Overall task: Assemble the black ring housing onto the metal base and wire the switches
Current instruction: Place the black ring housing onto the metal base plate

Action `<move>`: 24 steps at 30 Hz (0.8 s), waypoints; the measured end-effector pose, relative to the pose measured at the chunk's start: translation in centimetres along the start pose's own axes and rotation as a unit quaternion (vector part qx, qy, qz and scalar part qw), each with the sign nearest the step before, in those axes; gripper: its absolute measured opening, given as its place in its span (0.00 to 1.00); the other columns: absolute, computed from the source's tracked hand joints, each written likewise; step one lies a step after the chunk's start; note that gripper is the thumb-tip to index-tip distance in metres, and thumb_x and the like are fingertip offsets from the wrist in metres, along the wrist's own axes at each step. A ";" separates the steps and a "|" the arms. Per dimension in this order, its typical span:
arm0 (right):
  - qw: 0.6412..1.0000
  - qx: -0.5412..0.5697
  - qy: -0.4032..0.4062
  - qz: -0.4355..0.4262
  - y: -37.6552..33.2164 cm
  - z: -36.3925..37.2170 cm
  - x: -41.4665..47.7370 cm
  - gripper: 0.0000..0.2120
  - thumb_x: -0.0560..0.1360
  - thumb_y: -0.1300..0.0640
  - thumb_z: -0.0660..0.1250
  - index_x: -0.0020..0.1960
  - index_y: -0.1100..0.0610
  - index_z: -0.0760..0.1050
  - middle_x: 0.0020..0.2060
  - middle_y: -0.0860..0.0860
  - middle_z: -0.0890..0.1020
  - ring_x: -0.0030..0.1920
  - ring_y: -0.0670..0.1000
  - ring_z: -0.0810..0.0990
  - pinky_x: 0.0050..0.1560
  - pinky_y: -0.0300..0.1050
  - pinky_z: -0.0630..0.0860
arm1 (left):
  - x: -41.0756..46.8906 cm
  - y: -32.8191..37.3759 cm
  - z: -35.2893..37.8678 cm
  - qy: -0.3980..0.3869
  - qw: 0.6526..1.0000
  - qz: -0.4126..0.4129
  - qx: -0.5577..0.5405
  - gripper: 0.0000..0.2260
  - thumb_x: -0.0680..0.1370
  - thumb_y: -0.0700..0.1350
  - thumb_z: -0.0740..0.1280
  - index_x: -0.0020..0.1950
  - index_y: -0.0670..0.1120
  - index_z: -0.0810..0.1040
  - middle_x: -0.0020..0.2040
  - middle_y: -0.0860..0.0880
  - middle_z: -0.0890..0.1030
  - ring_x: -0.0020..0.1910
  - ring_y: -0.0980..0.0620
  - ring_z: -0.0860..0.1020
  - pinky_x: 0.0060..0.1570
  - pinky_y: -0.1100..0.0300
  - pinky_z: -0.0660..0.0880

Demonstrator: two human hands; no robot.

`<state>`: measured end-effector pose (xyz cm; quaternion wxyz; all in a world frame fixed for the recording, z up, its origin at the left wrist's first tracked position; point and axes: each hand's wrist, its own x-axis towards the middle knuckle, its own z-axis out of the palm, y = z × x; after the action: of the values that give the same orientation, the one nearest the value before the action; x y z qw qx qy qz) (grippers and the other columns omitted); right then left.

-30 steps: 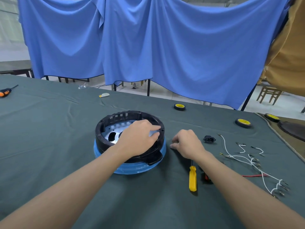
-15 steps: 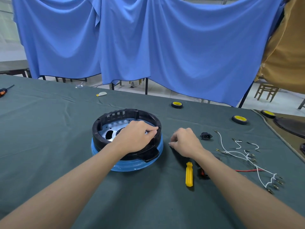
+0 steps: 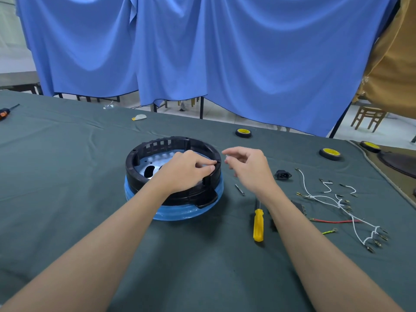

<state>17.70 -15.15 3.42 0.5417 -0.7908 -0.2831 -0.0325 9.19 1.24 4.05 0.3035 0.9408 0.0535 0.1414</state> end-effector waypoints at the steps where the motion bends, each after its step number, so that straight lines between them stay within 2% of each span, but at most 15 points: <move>1: 1.000 0.003 0.006 -0.002 0.0 0.2 0.0 0.08 0.76 0.61 0.66 0.48 0.50 0.82 0.39 0.48 0.85 0.42 0.48 0.82 0.47 0.51 0.80 | 0.0 0.0 0.0 0.002 1.000 0.000 0.000 0.12 0.80 0.53 0.64 0.61 0.61 0.81 0.23 0.58 0.75 0.27 0.62 0.71 0.38 0.60 0.69; 3: 1.000 0.008 0.018 -0.004 0.2 0.7 0.1 0.07 0.75 0.62 0.67 0.46 0.51 0.81 0.38 0.49 0.85 0.40 0.48 0.83 0.48 0.53 0.81 | -0.1 0.0 0.0 0.007 1.000 0.000 -0.004 0.12 0.80 0.53 0.65 0.61 0.61 0.80 0.25 0.59 0.78 0.29 0.65 0.74 0.39 0.60 0.71; 7: 0.999 -0.036 0.021 -0.018 0.9 0.9 0.6 0.02 0.75 0.59 0.69 0.47 0.53 0.79 0.39 0.48 0.84 0.42 0.48 0.83 0.49 0.55 0.81 | -0.1 -0.1 -0.1 0.005 1.000 -0.001 -0.020 0.13 0.79 0.54 0.66 0.64 0.60 0.78 0.37 0.54 0.85 0.34 0.61 0.77 0.49 0.57 0.77; 11: 0.998 -0.045 0.020 -0.032 0.6 0.7 0.7 0.01 0.75 0.57 0.71 0.46 0.53 0.81 0.39 0.46 0.84 0.43 0.45 0.83 0.48 0.53 0.81 | 0.0 -0.2 0.0 0.002 1.000 -0.003 -0.019 0.14 0.79 0.54 0.66 0.64 0.61 0.78 0.40 0.53 0.85 0.38 0.60 0.78 0.47 0.60 0.75; 13: 0.999 -0.036 0.012 -0.032 0.3 0.7 0.7 0.02 0.74 0.58 0.71 0.45 0.54 0.83 0.38 0.46 0.84 0.43 0.45 0.83 0.48 0.53 0.81 | 0.1 -0.3 0.0 0.000 1.000 -0.006 -0.012 0.14 0.79 0.55 0.66 0.65 0.60 0.77 0.42 0.54 0.85 0.39 0.62 0.78 0.45 0.64 0.72; 15: 0.999 -0.034 0.000 -0.033 0.0 0.8 0.7 0.03 0.74 0.59 0.71 0.45 0.55 0.84 0.38 0.47 0.84 0.43 0.45 0.83 0.49 0.52 0.81 | 0.1 -0.3 -0.1 -0.004 1.000 -0.002 -0.005 0.14 0.79 0.55 0.65 0.65 0.59 0.77 0.42 0.53 0.86 0.35 0.66 0.77 0.43 0.67 0.71; 18: 0.998 -0.043 0.000 -0.042 -0.1 1.2 0.6 0.03 0.74 0.60 0.72 0.46 0.57 0.84 0.39 0.47 0.83 0.43 0.47 0.82 0.49 0.52 0.81 | 0.1 -0.1 -0.1 -0.006 1.000 0.002 -0.006 0.15 0.79 0.55 0.65 0.66 0.58 0.77 0.41 0.52 0.86 0.34 0.69 0.76 0.41 0.66 0.70; 21: 0.997 -0.064 0.004 -0.052 0.0 1.3 0.8 0.03 0.74 0.60 0.72 0.46 0.56 0.85 0.40 0.46 0.81 0.43 0.48 0.82 0.49 0.53 0.80 | -0.1 -0.1 -0.2 -0.003 1.000 0.002 -0.003 0.14 0.79 0.55 0.65 0.65 0.58 0.78 0.39 0.52 0.85 0.32 0.68 0.76 0.41 0.65 0.72; 24: 0.994 -0.091 -0.006 -0.055 0.0 1.2 1.0 0.04 0.74 0.59 0.71 0.45 0.54 0.85 0.37 0.39 0.79 0.44 0.47 0.81 0.49 0.53 0.81 | -0.2 0.0 -0.2 0.001 1.000 -0.001 -0.001 0.13 0.79 0.56 0.65 0.62 0.57 0.80 0.36 0.52 0.85 0.31 0.66 0.76 0.44 0.60 0.75</move>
<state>18.22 -13.71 3.31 0.4630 -0.8201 -0.3258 -0.0832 8.93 1.30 4.21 0.3044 0.9403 0.0548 0.1421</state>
